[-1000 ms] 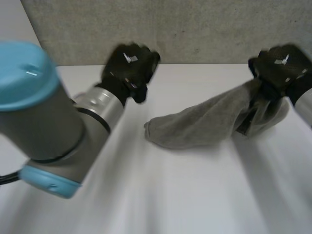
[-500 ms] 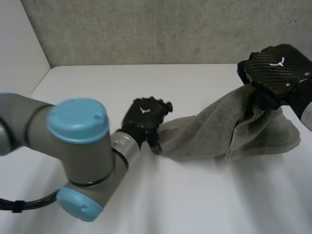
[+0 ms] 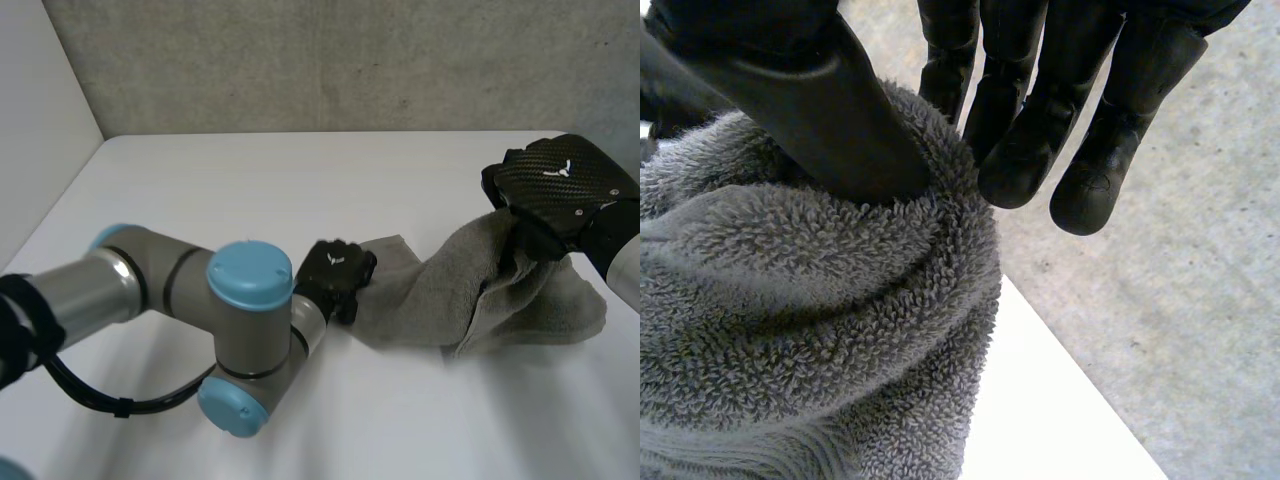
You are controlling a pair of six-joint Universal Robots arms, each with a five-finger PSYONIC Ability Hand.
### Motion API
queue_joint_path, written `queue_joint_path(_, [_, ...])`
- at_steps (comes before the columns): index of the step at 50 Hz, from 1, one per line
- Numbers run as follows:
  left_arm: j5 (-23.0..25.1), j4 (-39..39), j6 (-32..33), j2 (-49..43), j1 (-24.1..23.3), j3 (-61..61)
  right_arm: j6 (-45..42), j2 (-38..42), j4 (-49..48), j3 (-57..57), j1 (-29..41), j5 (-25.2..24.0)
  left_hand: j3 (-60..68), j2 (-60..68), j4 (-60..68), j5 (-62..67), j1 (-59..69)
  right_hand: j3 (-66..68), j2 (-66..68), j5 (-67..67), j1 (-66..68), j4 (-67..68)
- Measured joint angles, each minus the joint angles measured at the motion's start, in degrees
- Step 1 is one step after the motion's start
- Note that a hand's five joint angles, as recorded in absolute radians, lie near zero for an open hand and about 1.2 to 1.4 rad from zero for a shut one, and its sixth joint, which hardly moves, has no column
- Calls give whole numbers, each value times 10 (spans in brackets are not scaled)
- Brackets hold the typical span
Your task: Fold the towel.
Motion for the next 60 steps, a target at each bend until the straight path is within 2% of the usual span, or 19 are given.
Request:
queue_joint_path(8, [-2,0,-2,140,16,-38,3,-4,-10,-19,-1,1,1,0,0,0,0,0,0,0,0,0])
queue_joint_path(17, [2,-5,1,358,74,-113,10,-17,-5,-57,6,2,2,6,0,0,0,0,0,0,0,0])
queue_joint_path(22, [6,-17,1,422,107,-130,17,-15,22,-81,10,-1,3,6,0,0,0,0,0,0,0,0])
queue_joint_path(26, [8,-33,2,437,124,-136,22,9,70,-107,13,-12,3,6,0,0,0,0,0,0,0,0])
queue_joint_path(30, [9,-47,5,412,129,-137,22,60,109,-131,15,-28,3,6,0,0,0,0,0,0,0,0])
queue_joint_path(36, [9,-59,40,295,129,-117,19,177,140,-177,27,-49,3,6,6,0,0,0,0,0,1,0])
queue_joint_path(42, [5,-43,113,162,130,-39,21,290,122,-234,37,-50,4,6,6,0,0,0,0,0,1,0])
queue_joint_path(46, [0,-6,149,83,135,40,30,341,70,-259,53,-40,4,6,6,0,0,0,0,0,1,0])
queue_joint_path(55, [-37,79,173,-12,150,165,83,371,-55,-246,101,4,4,6,6,0,0,0,0,0,1,0])
queue_joint_path(58, [-52,92,180,-24,156,181,96,370,-70,-235,109,10,3,5,4,0,0,0,0,0,1,0])
queue_joint_path(60, [-60,96,189,-30,160,183,102,369,-75,-228,113,12,-45,-13,-37,-12,-5,0,0,0,1,0])
